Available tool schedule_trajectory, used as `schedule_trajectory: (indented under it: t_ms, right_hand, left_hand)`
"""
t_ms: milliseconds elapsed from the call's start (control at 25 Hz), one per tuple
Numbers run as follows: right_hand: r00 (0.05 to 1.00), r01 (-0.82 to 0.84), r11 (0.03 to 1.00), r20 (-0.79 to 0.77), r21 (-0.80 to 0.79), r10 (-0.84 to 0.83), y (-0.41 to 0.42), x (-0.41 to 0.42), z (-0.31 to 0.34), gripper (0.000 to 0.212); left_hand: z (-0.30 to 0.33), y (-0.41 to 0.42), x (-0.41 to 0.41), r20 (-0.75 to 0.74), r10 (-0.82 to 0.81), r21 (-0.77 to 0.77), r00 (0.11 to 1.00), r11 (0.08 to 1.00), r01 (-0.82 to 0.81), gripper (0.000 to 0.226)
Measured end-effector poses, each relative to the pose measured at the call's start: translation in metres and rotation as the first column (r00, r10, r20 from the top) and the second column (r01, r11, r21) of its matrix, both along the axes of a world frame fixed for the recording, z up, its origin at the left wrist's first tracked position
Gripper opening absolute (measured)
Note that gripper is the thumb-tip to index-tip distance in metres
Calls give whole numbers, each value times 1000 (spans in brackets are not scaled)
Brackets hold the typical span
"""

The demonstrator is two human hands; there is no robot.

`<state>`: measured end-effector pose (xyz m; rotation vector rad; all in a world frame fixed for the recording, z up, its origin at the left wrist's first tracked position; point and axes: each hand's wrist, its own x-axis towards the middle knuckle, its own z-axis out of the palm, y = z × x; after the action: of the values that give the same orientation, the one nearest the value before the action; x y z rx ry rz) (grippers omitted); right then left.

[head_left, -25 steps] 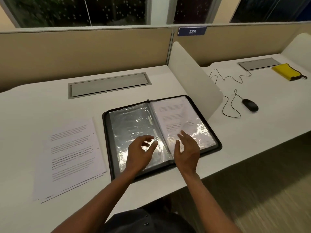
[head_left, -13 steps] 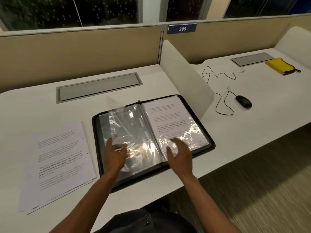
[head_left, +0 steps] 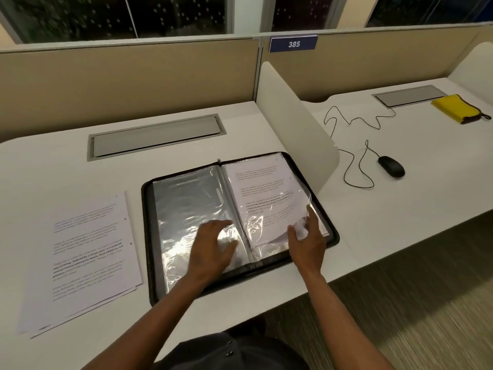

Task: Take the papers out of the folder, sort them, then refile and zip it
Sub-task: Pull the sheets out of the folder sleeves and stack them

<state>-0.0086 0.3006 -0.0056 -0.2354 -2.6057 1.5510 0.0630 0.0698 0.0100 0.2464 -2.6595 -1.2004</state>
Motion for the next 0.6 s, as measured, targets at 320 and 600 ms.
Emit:
schedule_trajectory:
  t_ms: [320,600]
  right_hand:
    - [984,177,913,69,-368,-163,8,-28,25,122]
    - [999,12,996,-52,-84,-16,30,-24,16,111]
  left_hand:
    - [10,104,-61,115,-270,-113,956,952,283,58]
    - [5,102,-70,88,-192,9,977,981,192,23]
